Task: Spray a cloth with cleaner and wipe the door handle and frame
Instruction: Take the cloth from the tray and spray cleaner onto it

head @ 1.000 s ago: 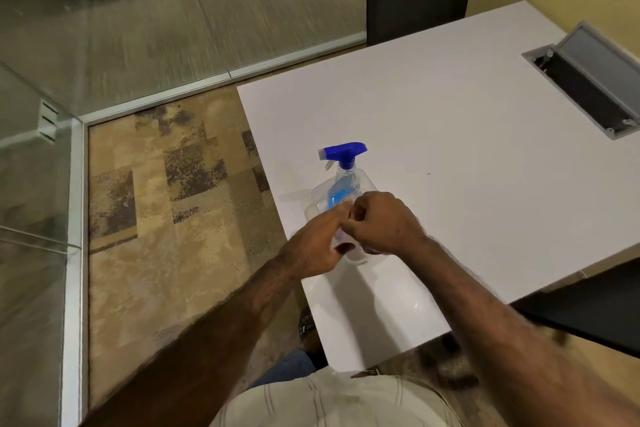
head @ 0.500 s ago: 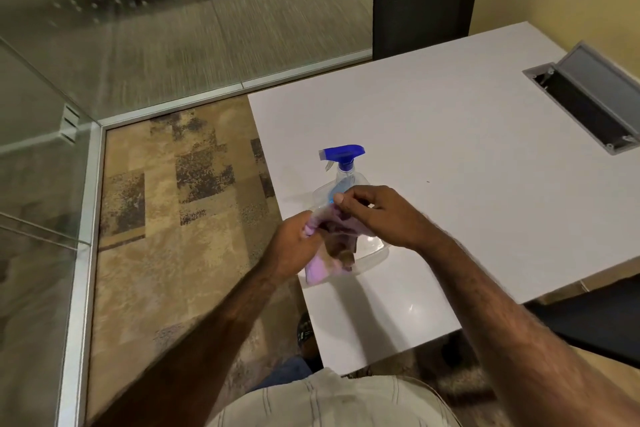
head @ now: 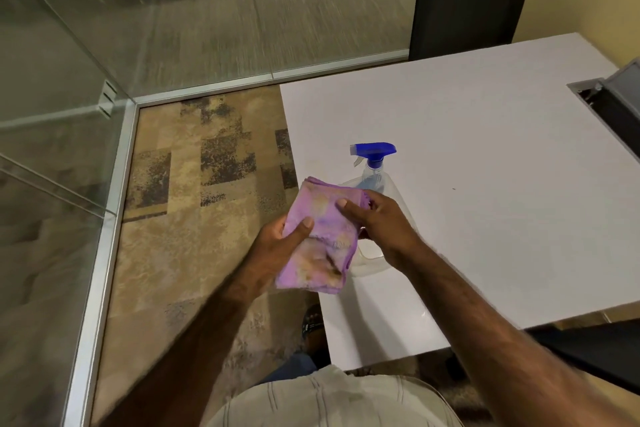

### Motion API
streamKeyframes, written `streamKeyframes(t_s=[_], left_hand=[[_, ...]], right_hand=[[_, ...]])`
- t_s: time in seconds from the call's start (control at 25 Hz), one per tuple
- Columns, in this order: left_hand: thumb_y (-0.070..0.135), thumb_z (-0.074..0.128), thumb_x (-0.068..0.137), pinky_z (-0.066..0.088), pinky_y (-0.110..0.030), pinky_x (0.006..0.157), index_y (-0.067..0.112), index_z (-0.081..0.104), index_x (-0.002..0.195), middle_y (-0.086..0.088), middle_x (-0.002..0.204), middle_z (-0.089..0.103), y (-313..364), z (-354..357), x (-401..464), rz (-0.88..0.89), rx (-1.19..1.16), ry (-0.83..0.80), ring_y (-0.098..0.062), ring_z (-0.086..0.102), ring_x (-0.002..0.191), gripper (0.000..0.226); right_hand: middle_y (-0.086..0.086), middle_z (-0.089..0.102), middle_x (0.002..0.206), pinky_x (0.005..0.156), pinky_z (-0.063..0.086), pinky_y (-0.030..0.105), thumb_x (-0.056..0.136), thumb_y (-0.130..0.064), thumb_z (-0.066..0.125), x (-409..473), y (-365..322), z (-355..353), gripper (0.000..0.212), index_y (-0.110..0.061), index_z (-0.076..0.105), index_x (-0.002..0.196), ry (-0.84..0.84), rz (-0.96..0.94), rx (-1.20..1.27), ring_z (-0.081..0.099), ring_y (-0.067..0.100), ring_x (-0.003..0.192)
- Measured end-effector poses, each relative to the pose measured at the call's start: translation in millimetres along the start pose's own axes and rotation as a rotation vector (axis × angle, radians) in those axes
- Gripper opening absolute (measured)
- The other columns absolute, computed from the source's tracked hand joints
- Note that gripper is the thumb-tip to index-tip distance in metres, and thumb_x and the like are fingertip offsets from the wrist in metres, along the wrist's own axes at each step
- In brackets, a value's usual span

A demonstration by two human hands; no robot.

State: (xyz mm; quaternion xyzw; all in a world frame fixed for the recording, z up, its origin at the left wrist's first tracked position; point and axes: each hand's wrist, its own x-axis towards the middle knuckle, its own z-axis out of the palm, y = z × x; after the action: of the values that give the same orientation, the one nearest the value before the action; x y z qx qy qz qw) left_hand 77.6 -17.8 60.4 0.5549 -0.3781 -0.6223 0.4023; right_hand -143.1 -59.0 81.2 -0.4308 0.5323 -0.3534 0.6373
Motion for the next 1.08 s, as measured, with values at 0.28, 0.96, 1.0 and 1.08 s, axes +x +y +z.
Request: streamKeyframes(t_s=[0.28,0.96,1.0,1.08], left_hand=[[0.027,0.088,0.081,0.064,-0.051,0.094,0.019,0.074,0.125,-0.012,0.121,0.081,10,-8,-7,-0.023,-0.143,0.116,-0.039,0.076,0.115,0.047],[0.060,0.040,0.107,0.053,-0.062,0.110,0.012,0.056,0.154,-0.021,0.158,0.055,-4,-22,29,-0.317,-0.859,-0.216,-0.044,0.055,0.143,0.069],[0.063,0.039,0.107,0.052,-0.063,0.110,0.013,0.054,0.156,-0.021,0.159,0.054,-4,-23,32,-0.318,-0.856,-0.198,-0.044,0.054,0.144,0.071],[0.066,0.036,0.107,0.056,-0.063,0.104,0.014,0.059,0.152,-0.020,0.155,0.059,-1,-25,40,-0.316,-0.853,-0.154,-0.044,0.060,0.139,0.072]], right_hand=[[0.008,0.084,0.116,0.083,0.069,0.042,0.090,-0.028,0.090,6,8,19,0.046,-0.019,0.071,0.132,-0.131,0.212,0.309,0.084,0.026,0.101],[-0.004,0.072,0.116,0.077,0.055,0.018,0.093,-0.046,0.084,22,0,27,0.046,-0.022,0.070,0.130,0.250,0.004,-0.168,0.071,0.017,0.109],[-0.003,0.072,0.114,0.077,0.054,0.019,0.091,-0.047,0.086,23,3,22,0.047,-0.021,0.070,0.127,0.353,-0.005,-0.157,0.072,0.019,0.108],[0.000,0.072,0.113,0.077,0.053,0.020,0.085,-0.051,0.090,27,9,8,0.053,-0.019,0.067,0.120,0.531,-0.027,-0.157,0.072,0.023,0.107]])
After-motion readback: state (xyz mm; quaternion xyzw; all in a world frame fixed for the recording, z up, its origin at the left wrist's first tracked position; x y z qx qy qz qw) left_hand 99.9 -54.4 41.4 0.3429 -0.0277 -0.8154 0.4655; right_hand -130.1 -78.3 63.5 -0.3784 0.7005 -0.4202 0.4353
